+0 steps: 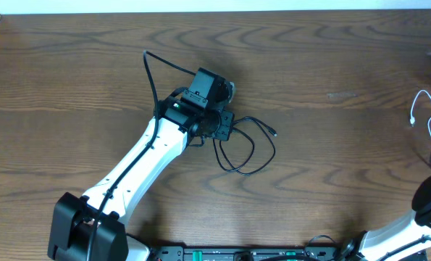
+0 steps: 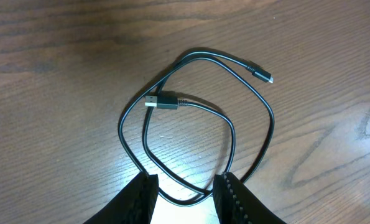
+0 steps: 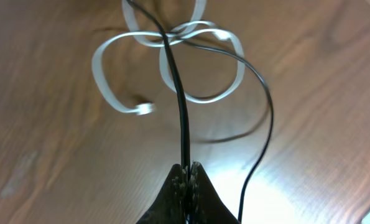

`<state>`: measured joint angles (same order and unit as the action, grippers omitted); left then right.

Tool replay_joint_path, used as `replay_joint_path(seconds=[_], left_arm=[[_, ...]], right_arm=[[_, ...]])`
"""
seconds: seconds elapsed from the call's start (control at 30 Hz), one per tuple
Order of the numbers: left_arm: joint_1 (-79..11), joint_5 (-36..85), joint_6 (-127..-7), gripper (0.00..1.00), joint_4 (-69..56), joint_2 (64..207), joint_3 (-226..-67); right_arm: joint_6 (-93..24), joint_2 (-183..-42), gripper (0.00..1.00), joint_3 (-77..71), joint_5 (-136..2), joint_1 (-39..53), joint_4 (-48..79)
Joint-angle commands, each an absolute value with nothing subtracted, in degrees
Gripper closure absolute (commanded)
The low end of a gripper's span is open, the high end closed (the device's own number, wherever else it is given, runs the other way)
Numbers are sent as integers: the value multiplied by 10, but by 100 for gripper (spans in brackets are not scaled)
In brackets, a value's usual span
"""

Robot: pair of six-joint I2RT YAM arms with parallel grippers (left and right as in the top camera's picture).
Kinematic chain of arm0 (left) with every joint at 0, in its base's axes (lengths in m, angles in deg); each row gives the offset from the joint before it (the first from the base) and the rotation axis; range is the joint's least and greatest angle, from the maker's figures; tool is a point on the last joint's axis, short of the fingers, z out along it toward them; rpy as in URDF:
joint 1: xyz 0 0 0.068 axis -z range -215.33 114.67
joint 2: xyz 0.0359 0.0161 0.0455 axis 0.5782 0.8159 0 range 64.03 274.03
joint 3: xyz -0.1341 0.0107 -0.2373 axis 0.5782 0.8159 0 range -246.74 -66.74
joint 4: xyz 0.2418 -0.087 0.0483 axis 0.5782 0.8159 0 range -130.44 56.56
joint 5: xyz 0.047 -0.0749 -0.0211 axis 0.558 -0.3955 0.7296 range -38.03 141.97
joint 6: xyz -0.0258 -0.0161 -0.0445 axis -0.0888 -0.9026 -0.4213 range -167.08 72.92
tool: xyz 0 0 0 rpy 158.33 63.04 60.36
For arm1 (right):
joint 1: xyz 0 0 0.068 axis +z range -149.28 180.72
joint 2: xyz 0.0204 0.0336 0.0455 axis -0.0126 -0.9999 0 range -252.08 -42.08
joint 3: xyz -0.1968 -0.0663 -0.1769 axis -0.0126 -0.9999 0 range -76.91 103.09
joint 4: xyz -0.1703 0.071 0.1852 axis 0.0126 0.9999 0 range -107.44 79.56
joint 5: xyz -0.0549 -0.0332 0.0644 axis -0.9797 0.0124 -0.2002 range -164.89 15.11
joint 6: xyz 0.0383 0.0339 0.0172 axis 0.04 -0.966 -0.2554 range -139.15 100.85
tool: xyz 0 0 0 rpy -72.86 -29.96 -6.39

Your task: Untangle cables

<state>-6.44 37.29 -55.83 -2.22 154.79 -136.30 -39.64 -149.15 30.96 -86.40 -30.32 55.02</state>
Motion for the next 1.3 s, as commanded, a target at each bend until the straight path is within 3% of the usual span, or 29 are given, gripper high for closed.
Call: replay_joint_path(seconds=[0.0, 0.03, 0.07, 0.13, 0.17, 0.2, 0.37, 0.67, 0.77, 1.0, 1.27], left_arm=[[-66, 377, -555, 65, -19, 1551, -1362], [-66, 377, -555, 65, -19, 1551, -1362], [-66, 377, -555, 65, -19, 1551, -1362], [-66, 377, -555, 65, -19, 1551, -1362], [-66, 377, -555, 65, -19, 1551, -1362], [-66, 377, -555, 65, -19, 1551, -1362], [-66, 377, -555, 65, -17, 1551, -1362], [-67, 377, -555, 65, -12, 1551, -1362], [-67, 380, -555, 63, -11, 1551, -1362], [-75, 439, -557, 60, 21, 1551, -1362], [-186, 435, -632, 59, 55, 1551, -1362]], right_arm=[[-440, -1489, 99, 312, -878, -336, 552], [-440, -1489, 99, 311, -878, -340, 552], [-440, -1489, 83, 309, -878, -345, 552], [-440, -1489, 39, 307, -874, -345, 557], [-439, -1489, 27, 305, -864, -345, 558], [-439, -1489, 22, 305, -850, -344, 560], [-417, -1489, 19, 302, -770, -336, 563], [-276, -1489, 16, 302, -657, -273, 580], [-212, -1489, 15, 302, -612, -221, 599], [-182, -1489, 13, 302, -606, -110, 617], [-182, -1489, 12, 299, -612, 38, 616]])
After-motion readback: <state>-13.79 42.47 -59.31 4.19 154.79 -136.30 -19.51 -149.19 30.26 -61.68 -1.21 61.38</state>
